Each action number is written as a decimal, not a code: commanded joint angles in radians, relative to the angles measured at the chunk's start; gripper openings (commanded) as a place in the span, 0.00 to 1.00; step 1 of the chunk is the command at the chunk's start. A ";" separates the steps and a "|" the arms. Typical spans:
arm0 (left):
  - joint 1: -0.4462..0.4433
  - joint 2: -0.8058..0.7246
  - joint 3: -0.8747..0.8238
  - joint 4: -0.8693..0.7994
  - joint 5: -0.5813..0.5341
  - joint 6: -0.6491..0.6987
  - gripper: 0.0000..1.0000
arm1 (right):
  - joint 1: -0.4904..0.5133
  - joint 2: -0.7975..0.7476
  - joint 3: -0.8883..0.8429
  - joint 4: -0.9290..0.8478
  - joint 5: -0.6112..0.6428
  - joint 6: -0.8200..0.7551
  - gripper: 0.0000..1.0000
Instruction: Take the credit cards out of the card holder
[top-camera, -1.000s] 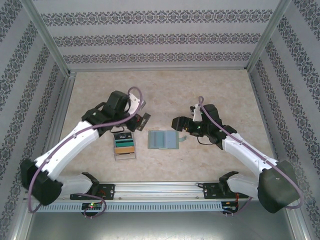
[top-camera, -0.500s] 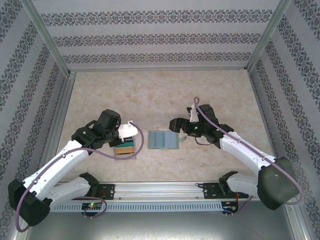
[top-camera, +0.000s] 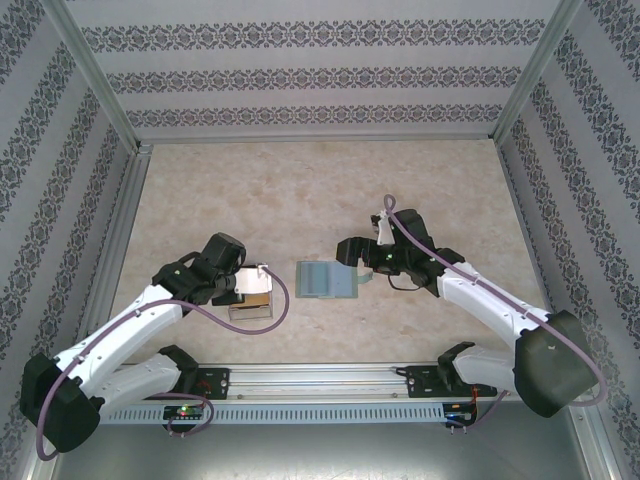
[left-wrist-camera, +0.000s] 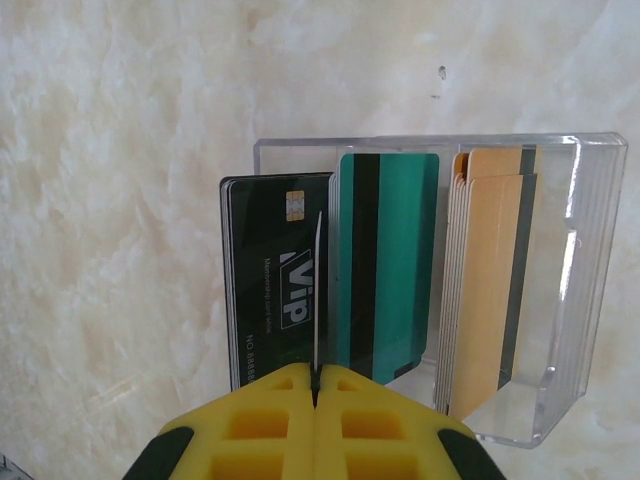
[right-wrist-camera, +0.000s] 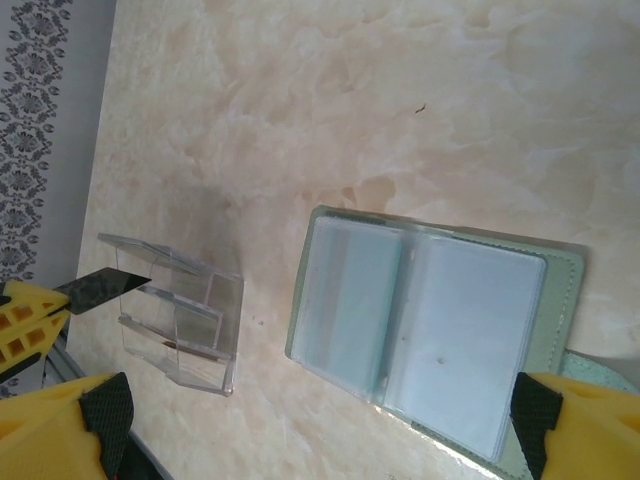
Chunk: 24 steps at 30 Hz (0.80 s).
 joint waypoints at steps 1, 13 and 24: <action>-0.012 0.016 -0.006 0.037 0.000 0.028 0.00 | 0.010 0.008 0.018 0.010 0.016 -0.004 0.98; -0.013 0.073 0.023 0.086 0.026 -0.009 0.00 | 0.017 0.000 -0.008 0.022 0.023 0.004 0.98; -0.013 0.105 0.035 0.105 0.046 -0.052 0.00 | 0.017 0.008 -0.011 0.025 0.021 0.002 0.98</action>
